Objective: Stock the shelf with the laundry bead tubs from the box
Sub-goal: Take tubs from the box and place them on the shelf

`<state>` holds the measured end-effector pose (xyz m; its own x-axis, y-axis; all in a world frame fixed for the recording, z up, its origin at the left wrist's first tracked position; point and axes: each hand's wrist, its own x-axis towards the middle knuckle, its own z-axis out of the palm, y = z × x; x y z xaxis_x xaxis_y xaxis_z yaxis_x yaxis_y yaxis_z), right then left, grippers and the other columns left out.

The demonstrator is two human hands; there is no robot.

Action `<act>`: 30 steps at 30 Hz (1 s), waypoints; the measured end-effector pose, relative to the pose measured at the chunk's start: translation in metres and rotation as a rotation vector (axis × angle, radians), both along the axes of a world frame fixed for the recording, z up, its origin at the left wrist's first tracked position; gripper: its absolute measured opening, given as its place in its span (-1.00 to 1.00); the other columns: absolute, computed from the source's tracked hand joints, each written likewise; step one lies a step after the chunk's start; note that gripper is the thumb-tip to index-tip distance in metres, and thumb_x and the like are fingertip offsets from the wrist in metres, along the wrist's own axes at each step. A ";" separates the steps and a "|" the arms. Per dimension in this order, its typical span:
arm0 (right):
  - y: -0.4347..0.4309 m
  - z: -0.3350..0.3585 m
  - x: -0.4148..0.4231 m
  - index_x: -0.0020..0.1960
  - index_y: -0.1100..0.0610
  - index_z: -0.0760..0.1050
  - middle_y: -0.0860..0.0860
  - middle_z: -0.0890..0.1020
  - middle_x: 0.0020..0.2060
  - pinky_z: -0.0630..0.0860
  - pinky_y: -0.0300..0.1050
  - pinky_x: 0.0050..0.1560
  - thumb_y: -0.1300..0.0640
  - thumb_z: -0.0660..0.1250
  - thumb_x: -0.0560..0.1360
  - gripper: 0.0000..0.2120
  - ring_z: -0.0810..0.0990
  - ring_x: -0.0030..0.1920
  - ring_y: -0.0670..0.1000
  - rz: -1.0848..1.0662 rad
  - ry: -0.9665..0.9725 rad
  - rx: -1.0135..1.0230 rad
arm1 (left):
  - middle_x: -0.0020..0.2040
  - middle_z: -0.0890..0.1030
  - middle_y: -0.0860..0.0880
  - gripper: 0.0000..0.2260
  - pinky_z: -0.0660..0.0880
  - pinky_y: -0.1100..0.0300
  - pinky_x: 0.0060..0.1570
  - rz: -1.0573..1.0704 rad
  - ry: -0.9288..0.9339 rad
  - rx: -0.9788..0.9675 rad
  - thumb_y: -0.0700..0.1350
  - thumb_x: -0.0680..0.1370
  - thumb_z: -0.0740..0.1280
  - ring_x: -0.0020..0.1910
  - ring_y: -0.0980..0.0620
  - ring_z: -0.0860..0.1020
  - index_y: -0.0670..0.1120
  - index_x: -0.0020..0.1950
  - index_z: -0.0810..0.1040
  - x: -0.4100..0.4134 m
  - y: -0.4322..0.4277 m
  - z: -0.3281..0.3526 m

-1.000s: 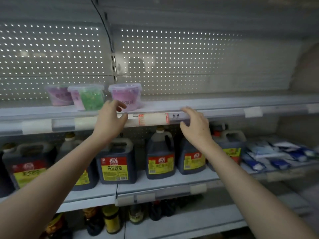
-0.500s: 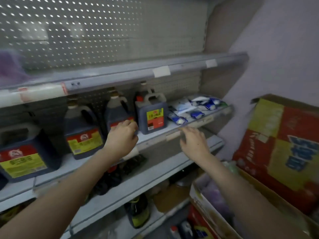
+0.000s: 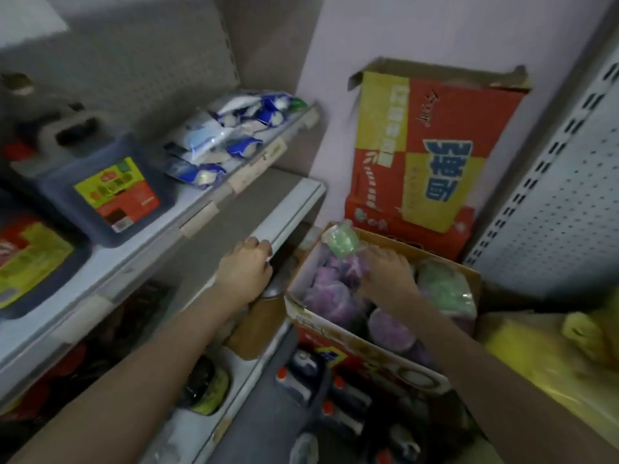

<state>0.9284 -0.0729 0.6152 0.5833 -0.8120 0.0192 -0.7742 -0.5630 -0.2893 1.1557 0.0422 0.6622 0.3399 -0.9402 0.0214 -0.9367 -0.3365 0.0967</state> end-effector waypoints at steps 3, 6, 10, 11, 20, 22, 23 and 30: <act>-0.015 -0.020 -0.007 0.35 0.08 0.37 0.06 0.45 0.31 0.27 0.03 0.31 -0.01 0.09 0.38 -0.46 0.39 0.31 0.15 -0.085 0.019 0.077 | 0.16 0.50 -0.12 -0.74 0.45 0.03 0.00 -0.078 0.002 0.072 -0.10 0.55 0.19 0.11 -0.16 0.49 -0.10 0.22 0.46 0.003 -0.036 -0.033; -0.029 -0.046 -0.009 0.29 0.12 0.42 0.08 0.51 0.25 0.33 0.05 0.21 0.03 0.04 0.41 -0.50 0.44 0.24 0.17 -0.158 0.073 0.116 | 0.15 0.50 -0.11 -0.73 0.45 0.03 0.01 -0.158 -0.037 0.160 -0.09 0.56 0.18 0.10 -0.14 0.50 -0.10 0.23 0.44 0.008 -0.070 -0.067; -0.045 -0.082 -0.009 0.23 0.05 0.49 0.06 0.61 0.10 0.37 -0.01 0.05 0.18 0.19 0.47 -0.65 0.52 0.11 0.17 -0.246 0.055 0.151 | 0.14 0.49 -0.12 -0.76 0.43 0.02 0.02 -0.249 -0.009 0.256 -0.11 0.55 0.19 0.12 -0.14 0.49 -0.11 0.19 0.43 0.010 -0.107 -0.109; -0.047 -0.089 -0.008 0.23 0.03 0.49 0.05 0.61 0.07 0.36 -0.02 0.02 0.19 0.20 0.46 -0.64 0.52 0.09 0.17 -0.263 0.055 0.169 | 0.14 0.49 -0.11 -0.76 0.43 0.02 0.02 -0.264 0.005 0.270 -0.11 0.55 0.19 0.12 -0.14 0.49 -0.10 0.20 0.43 0.011 -0.114 -0.119; -0.073 -0.147 0.017 0.34 0.02 0.39 0.04 0.56 0.16 0.34 -0.01 0.10 0.22 0.21 0.48 -0.57 0.47 0.18 0.14 -0.404 0.021 0.321 | 0.23 0.44 -0.18 -0.63 0.46 -0.07 0.05 -0.163 0.282 0.280 0.03 0.58 0.20 0.18 -0.19 0.47 -0.17 0.28 0.36 0.022 -0.181 -0.193; -0.077 -0.157 0.020 0.32 0.03 0.40 0.03 0.54 0.16 0.32 -0.02 0.11 0.22 0.20 0.49 -0.59 0.45 0.19 0.13 -0.435 0.029 0.334 | 0.23 0.44 -0.19 -0.60 0.43 -0.03 0.06 -0.126 0.339 0.265 0.06 0.57 0.21 0.19 -0.18 0.45 -0.19 0.28 0.36 0.019 -0.197 -0.205; -0.080 -0.161 0.020 0.31 0.04 0.40 0.03 0.54 0.17 0.32 -0.02 0.12 0.22 0.20 0.49 -0.60 0.45 0.20 0.12 -0.449 0.033 0.339 | 0.24 0.43 -0.20 -0.58 0.42 -0.01 0.07 -0.103 0.380 0.261 0.06 0.57 0.22 0.21 -0.18 0.44 -0.20 0.29 0.36 0.017 -0.206 -0.211; -0.112 -0.186 0.015 0.31 0.16 0.43 0.13 0.48 0.27 0.36 0.10 0.23 0.27 0.27 0.43 -0.56 0.45 0.21 0.25 -0.583 -0.048 0.288 | 0.37 0.43 -0.09 -0.21 0.38 0.17 0.21 0.280 1.106 0.095 0.18 0.36 0.46 0.33 -0.05 0.43 -0.13 0.46 0.27 -0.003 -0.261 -0.254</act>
<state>0.9435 -0.1851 0.4292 0.0490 -0.9716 -0.2315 -0.9116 0.0512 -0.4079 1.1532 -0.2183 0.4086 0.3261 -0.8106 -0.4864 -0.2456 -0.5695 0.7844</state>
